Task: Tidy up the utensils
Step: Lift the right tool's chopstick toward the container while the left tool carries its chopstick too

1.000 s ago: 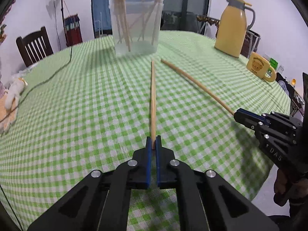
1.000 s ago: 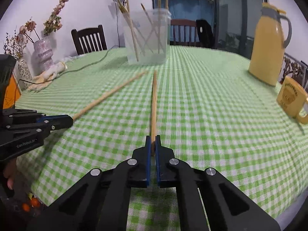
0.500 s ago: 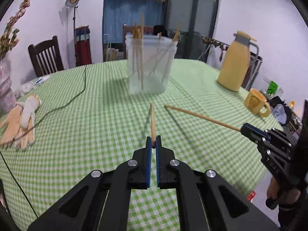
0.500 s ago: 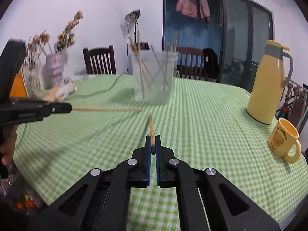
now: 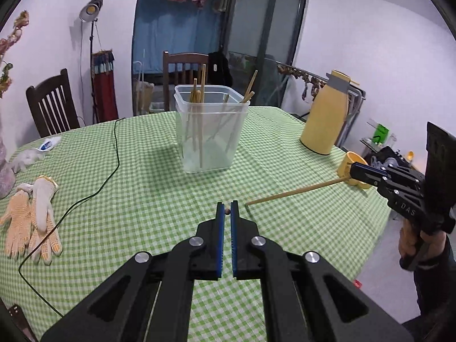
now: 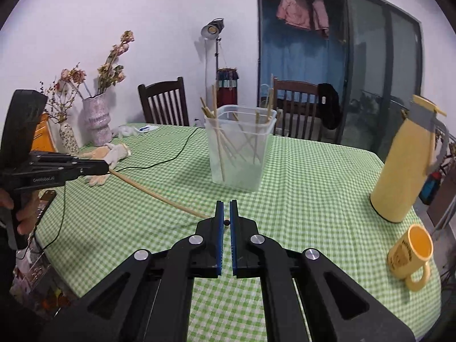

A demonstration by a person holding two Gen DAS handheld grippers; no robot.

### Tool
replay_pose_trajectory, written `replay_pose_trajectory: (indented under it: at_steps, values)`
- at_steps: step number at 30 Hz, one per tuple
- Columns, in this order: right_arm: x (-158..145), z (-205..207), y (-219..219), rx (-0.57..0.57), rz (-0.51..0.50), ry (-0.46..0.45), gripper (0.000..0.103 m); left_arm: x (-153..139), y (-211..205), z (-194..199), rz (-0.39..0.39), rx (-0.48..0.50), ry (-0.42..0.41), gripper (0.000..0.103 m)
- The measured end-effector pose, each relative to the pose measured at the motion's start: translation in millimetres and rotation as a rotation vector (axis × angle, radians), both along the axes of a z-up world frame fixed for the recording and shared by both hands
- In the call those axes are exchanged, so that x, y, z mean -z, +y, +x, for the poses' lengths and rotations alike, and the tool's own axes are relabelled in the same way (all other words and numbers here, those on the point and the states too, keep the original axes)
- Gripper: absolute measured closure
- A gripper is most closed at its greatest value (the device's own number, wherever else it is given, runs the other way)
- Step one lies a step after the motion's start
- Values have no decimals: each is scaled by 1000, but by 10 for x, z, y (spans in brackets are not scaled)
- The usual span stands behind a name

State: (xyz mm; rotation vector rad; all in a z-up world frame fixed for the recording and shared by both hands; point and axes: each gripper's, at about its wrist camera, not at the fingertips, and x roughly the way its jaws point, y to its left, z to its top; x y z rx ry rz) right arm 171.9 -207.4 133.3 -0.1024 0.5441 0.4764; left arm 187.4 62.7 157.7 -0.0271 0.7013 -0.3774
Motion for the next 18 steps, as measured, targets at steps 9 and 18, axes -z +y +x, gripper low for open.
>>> replay_pose_trajectory:
  at_steps: [9,18]
  values:
    - [-312,208,30,-83,-2,80,99,-323,62,192,31,48,23,102]
    - [-454,594,141,-135,-8,190,99,-464,-160,536,89,103,52,102]
